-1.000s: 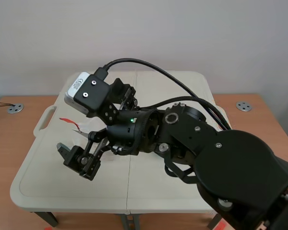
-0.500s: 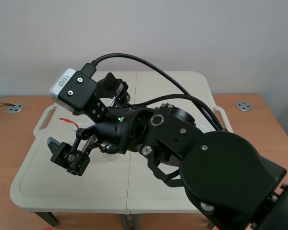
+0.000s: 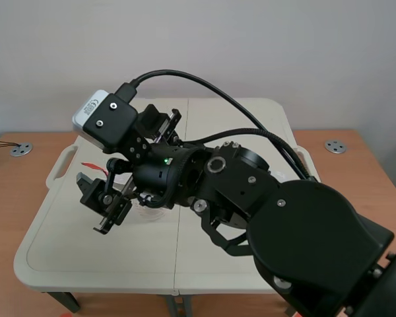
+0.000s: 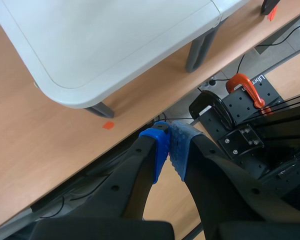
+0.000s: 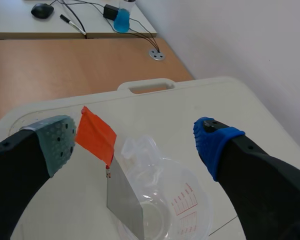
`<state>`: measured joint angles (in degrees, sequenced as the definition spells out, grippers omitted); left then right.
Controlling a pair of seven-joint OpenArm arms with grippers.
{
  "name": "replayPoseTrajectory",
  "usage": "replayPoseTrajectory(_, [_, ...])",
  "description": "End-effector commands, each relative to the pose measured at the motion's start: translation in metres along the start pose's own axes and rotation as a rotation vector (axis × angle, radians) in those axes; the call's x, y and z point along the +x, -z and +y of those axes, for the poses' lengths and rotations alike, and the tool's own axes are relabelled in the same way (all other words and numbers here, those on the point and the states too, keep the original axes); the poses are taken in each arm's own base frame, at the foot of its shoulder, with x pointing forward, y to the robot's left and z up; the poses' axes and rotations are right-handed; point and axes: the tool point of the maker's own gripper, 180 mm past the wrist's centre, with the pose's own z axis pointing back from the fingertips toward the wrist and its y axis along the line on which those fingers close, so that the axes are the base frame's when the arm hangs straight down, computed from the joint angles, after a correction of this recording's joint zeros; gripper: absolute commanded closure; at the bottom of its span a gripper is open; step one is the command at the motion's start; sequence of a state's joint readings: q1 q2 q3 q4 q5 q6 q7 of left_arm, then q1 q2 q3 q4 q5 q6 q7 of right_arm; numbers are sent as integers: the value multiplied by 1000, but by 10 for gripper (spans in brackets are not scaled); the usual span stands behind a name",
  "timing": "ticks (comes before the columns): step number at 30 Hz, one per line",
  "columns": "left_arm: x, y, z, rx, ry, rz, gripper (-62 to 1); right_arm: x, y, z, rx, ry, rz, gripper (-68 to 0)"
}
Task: Hold the metal plate by the orange handle, dip it into the blue solution, take it out and point at it, then put the plate back in the beaker on the left.
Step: 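Lift the metal plate out of the left beaker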
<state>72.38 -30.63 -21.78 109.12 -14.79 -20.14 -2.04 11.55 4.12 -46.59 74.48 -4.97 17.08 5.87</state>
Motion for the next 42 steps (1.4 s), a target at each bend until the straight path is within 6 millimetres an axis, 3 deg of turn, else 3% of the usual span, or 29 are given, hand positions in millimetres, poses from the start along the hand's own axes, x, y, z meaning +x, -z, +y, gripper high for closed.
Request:
replayPoseTrajectory(1, [5,0,0,1,-4,-24,-19,17,5,-6,-16,-3,-46,-433])
replayPoseTrajectory(22, [5,0,0,1,-4,-24,-19,6,11,2,-2,28,-9,-92])
replayPoseTrajectory(25, [5,0,0,1,-4,-24,-19,7,11,2,-2,28,-11,-17])
replayPoseTrajectory(42, [5,0,0,1,-4,-24,-19,7,8,-8,-27,30,-28,-13])
